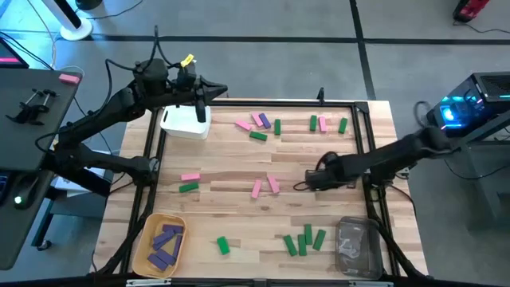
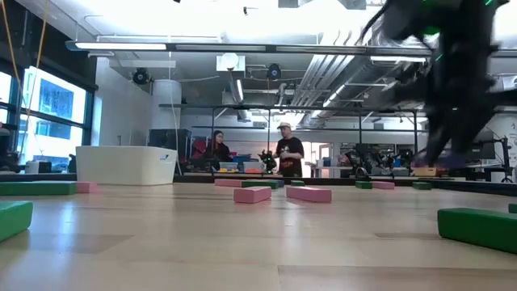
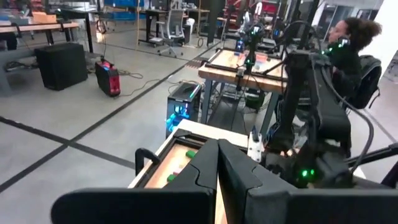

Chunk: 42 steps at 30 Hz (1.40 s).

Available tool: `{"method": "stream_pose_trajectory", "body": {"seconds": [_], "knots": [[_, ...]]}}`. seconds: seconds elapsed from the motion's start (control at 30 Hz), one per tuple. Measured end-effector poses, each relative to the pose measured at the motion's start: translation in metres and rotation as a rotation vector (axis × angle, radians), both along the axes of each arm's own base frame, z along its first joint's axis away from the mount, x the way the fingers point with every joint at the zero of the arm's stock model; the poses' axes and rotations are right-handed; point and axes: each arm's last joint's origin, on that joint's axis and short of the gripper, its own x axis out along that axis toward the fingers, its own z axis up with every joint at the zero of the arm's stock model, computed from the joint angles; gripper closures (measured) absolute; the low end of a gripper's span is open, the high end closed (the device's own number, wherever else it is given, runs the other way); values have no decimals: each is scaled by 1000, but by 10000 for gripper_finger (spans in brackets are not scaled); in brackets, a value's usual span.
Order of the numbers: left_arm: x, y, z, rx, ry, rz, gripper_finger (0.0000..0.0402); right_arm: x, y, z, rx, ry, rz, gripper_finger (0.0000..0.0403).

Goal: Sort blocks
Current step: Put the violet block into the yellow bin

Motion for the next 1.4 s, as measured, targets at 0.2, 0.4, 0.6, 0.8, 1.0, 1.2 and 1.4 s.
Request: {"method": "stream_pose_trajectory", "body": {"seconds": [0.2, 0.4, 0.6, 0.8, 1.0, 1.2, 1.4], "knots": [[5, 2, -4, -21, 16, 4, 401, -25, 31, 47, 114, -328, 340, 399], [16, 7, -11, -114, 14, 15, 401, -53, 84, 62, 460, -392, 596, 401], [27, 5, -17, -182, 22, -1, 402, -72, 106, 62, 438, -396, 634, 402], [14, -24, 8, -240, -134, -337, 402, -42, 87, 59, 230, -498, 720, 402], [-20, -65, 28, -352, -179, -567, 402, 25, 55, 54, 30, -706, 918, 402], [-36, -103, 11, -479, 7, -430, 402, 87, 33, 35, -75, -940, 1070, 403], [-31, -144, -21, -538, 145, -276, 401, 136, 36, 26, -109, -977, 1199, 403]]}}
